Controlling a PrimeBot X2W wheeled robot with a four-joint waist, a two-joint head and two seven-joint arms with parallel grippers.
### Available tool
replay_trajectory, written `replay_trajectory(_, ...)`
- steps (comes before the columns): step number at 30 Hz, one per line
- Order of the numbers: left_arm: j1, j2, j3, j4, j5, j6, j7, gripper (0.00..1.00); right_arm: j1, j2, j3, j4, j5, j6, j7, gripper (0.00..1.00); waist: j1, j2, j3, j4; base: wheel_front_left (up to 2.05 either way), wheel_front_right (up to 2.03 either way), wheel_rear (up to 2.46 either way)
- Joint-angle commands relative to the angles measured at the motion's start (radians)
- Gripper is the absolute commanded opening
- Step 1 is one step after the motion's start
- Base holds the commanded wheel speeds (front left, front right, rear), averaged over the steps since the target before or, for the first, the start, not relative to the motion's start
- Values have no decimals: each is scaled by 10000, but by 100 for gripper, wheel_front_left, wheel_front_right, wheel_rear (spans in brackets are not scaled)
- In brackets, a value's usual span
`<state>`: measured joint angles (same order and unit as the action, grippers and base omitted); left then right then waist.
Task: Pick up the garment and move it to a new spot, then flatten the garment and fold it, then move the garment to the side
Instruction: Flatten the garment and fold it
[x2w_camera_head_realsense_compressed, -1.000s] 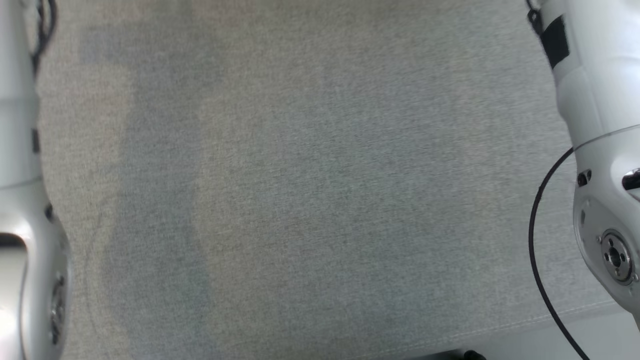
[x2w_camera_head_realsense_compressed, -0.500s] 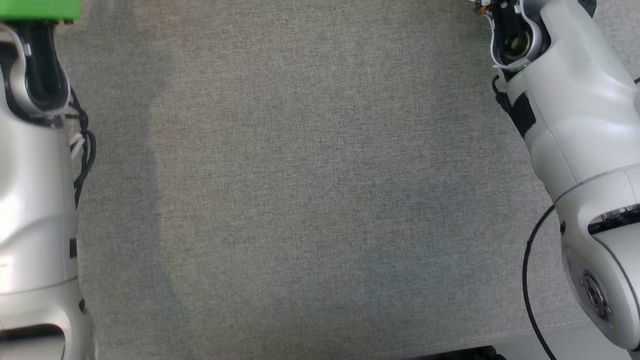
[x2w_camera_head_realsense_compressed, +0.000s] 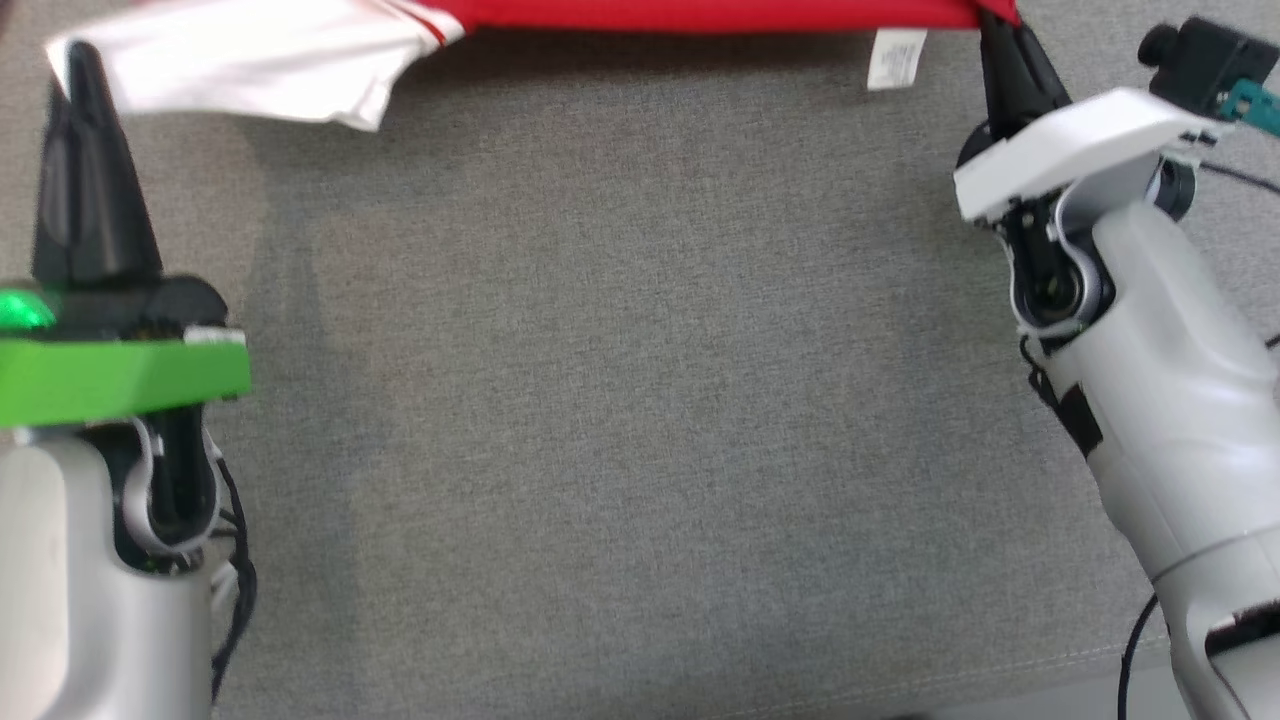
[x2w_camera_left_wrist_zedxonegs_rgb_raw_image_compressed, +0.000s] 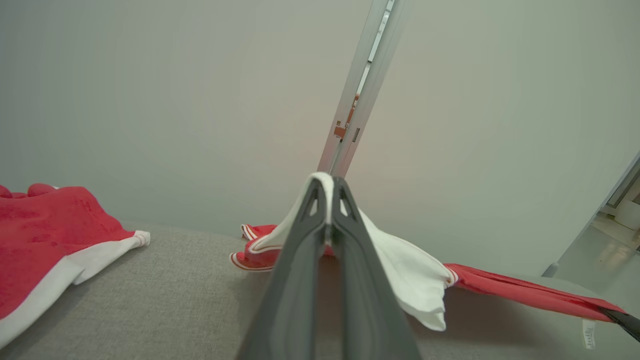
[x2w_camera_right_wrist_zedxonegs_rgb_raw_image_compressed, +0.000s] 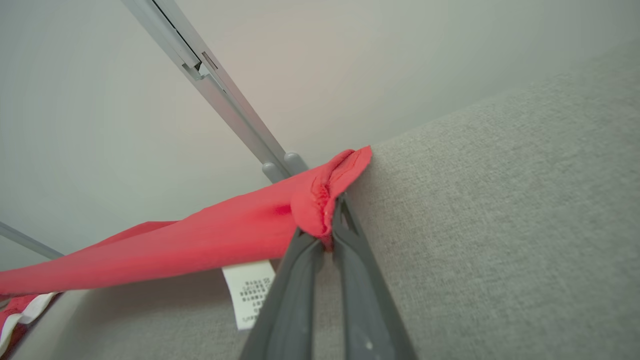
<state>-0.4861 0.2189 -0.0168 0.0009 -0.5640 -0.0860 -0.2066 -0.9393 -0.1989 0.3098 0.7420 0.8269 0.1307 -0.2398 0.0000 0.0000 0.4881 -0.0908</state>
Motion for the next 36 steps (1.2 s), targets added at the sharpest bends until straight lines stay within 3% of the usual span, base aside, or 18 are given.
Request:
replay_trajectory(1,527,-31,2,-181,-68,63,-23,0,535,-146,23,-176,-7,1,-104,0,0,0,-637,45,0,0,0)
replay_trajectory(12,4475,-687,-431,-677,-321,341,13,0,4233,-420,-326,-1668,290,-1,59,0,0,0,-2575,279,0,0,0)
replay_trajectory(18,6088,-922,-570,-1250,-416,449,-142,0,6171,-443,-1172,-2845,235,-2,160,0,0,0,-3399,362,0,0,0)
replay_trajectory(26,7574,-893,-818,-2526,-193,712,26,0,8613,-3,-2473,-5102,-375,-1,1079,0,0,0,-3949,288,0,0,0)
replay_trajectory(30,8091,-886,-991,-2978,-277,825,346,0,9537,530,-2993,-6117,-796,-1,1826,0,0,0,-3960,203,0,0,0)
replay_trajectory(36,8142,-869,-1082,-2578,-312,893,530,0,10005,1120,-3482,-6471,-1367,1,2495,0,0,0,-3873,56,0,0,0)
